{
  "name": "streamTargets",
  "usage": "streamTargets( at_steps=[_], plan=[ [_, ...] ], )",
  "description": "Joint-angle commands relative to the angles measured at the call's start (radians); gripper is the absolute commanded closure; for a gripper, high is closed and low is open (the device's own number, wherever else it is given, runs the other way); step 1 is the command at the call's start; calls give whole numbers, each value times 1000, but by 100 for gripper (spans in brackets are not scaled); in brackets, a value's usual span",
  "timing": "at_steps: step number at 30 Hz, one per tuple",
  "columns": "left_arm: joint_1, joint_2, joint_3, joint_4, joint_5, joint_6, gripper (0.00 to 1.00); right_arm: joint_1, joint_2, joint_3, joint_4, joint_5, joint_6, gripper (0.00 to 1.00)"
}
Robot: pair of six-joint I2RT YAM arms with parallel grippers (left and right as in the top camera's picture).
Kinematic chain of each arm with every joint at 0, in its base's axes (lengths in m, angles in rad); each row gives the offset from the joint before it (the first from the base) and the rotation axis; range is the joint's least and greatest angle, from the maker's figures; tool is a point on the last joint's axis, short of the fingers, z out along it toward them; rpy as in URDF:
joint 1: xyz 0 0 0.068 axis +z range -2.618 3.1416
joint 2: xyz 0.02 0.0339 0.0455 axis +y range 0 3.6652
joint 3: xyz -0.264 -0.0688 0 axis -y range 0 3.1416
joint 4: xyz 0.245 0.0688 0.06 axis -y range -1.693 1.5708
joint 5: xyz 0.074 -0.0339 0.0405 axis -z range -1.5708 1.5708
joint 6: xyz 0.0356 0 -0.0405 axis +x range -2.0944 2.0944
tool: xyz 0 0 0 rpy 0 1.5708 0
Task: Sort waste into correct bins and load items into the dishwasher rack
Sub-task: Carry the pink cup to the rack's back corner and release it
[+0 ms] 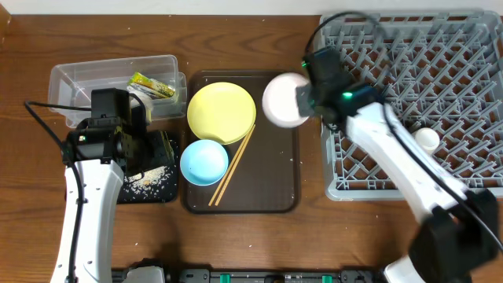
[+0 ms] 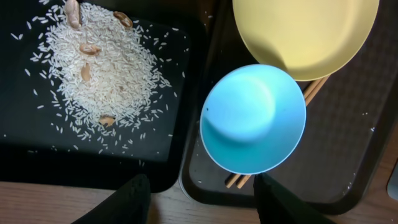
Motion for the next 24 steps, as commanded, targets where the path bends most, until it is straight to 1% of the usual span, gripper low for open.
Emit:
streamTargets(
  at_steps=[1,5,13,14,15,17,20,21,24],
  plan=[
    [4,-6,2,-3,-13,1,43,-36,-55,6,49,172,-150,99],
    [4,-6,2,-3,-13,1,43,-73,-63,6,168,263,-310,99],
    [4,-6,2,-3,-13,1,43,-188,-37,6,475,269,-634,99],
    [4,-6,2,-3,-13,1,43,-201,-26,6,524,269,-698,99],
    [4,-6,2,-3,-13,1,43,-218,-12,6,585,268,-793,99],
    [4,-6,2,-3,-13,1,43,-237,11,6,671,267,-912,99],
    [4,-6,2,-5,-13,0,43,-256,52,6,792,264,-1023,99],
    [4,-6,2,-4,-12,-2,43,-261,64,6,819,259,-1040,99],
    [4,-6,2,-4,-13,-2,43,-274,108,6,847,184,-1132,99]
  ],
)
